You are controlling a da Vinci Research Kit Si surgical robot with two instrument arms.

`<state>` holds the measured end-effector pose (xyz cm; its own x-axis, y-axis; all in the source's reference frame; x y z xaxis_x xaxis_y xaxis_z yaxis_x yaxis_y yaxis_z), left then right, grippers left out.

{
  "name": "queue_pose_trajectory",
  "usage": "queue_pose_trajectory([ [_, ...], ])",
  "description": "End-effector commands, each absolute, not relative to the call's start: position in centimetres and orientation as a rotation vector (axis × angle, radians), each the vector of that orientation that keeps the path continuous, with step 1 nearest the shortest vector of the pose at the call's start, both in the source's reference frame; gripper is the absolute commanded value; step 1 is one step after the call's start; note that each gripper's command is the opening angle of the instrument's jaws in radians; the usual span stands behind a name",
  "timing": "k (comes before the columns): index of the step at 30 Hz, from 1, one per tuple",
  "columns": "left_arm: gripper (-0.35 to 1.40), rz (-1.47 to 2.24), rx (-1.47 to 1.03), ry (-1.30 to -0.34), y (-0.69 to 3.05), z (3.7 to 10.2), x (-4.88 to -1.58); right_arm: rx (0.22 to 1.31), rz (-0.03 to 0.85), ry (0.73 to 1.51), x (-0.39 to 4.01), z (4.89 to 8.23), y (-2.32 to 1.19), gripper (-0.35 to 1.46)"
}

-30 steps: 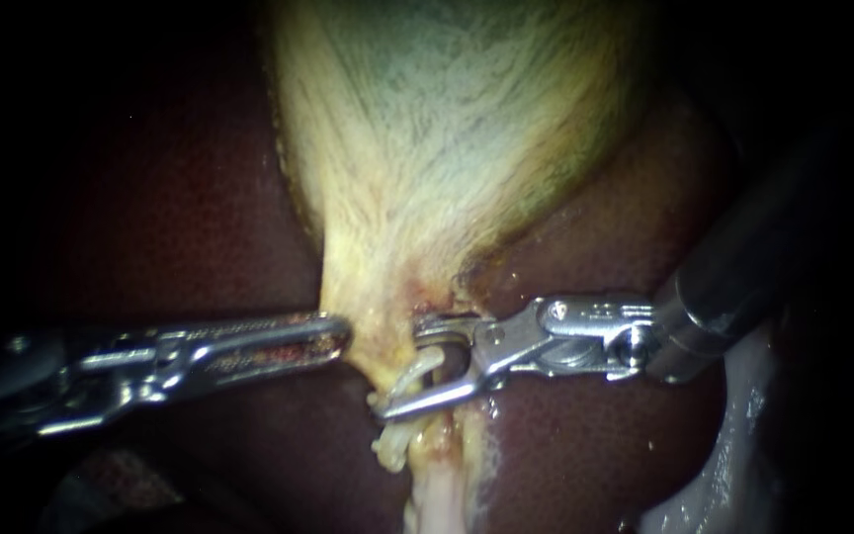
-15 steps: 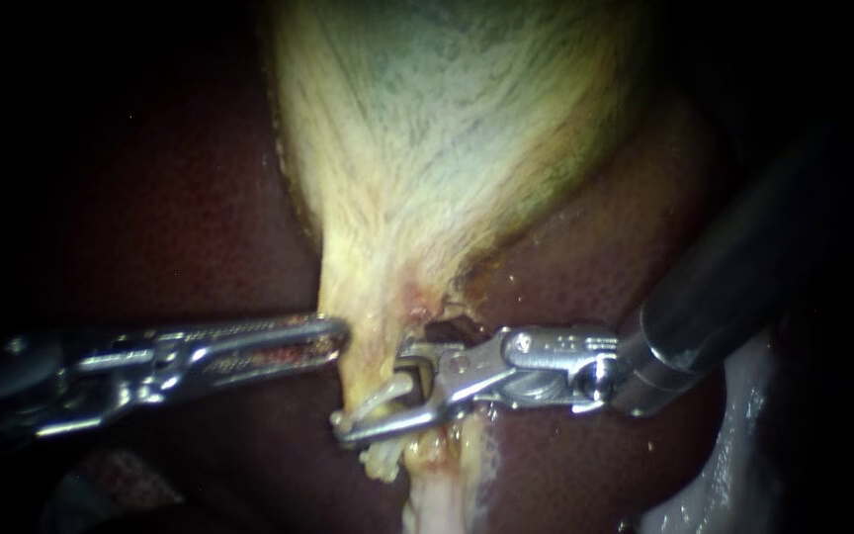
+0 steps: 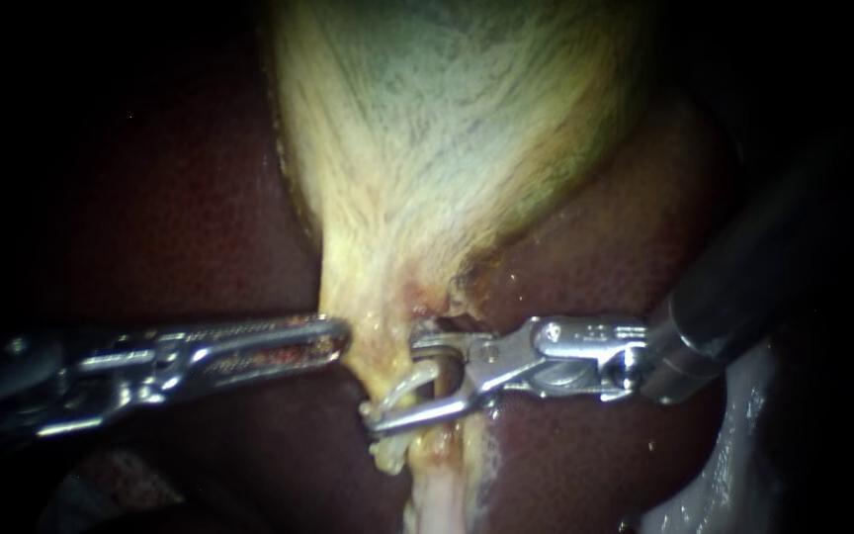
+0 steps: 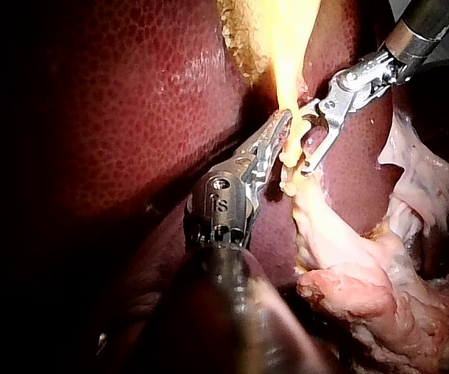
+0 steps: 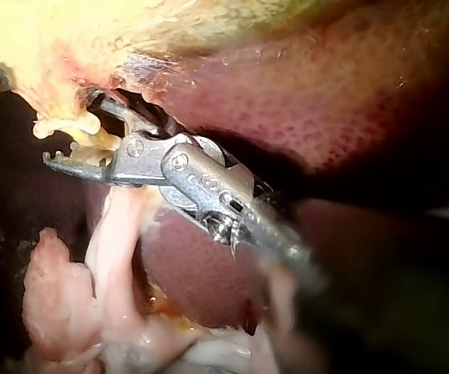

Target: Going back third clip left tube

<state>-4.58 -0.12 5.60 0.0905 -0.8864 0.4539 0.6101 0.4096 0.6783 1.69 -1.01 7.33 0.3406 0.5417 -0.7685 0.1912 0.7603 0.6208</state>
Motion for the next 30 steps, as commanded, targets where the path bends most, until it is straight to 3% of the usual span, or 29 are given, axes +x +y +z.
queue_pose_trajectory([
  [1,-0.35,-1.147,0.355,-0.952,-0.12,5.60,-4.59,0.721,0.240,1.229,1.74,7.33,-1.05,0.58],
  [13,-0.35,-1.147,0.355,-0.952,-0.11,5.61,-4.59,0.776,0.156,1.238,1.87,7.33,-1.16,0.52],
  [23,-0.35,-1.146,0.355,-0.952,-0.12,5.61,-4.58,0.761,0.166,1.241,1.52,7.37,-1.07,0.55],
  [30,-0.35,-1.146,0.355,-0.952,-0.12,5.60,-4.57,0.704,0.173,1.255,1.13,7.20,-0.91,0.58],
])
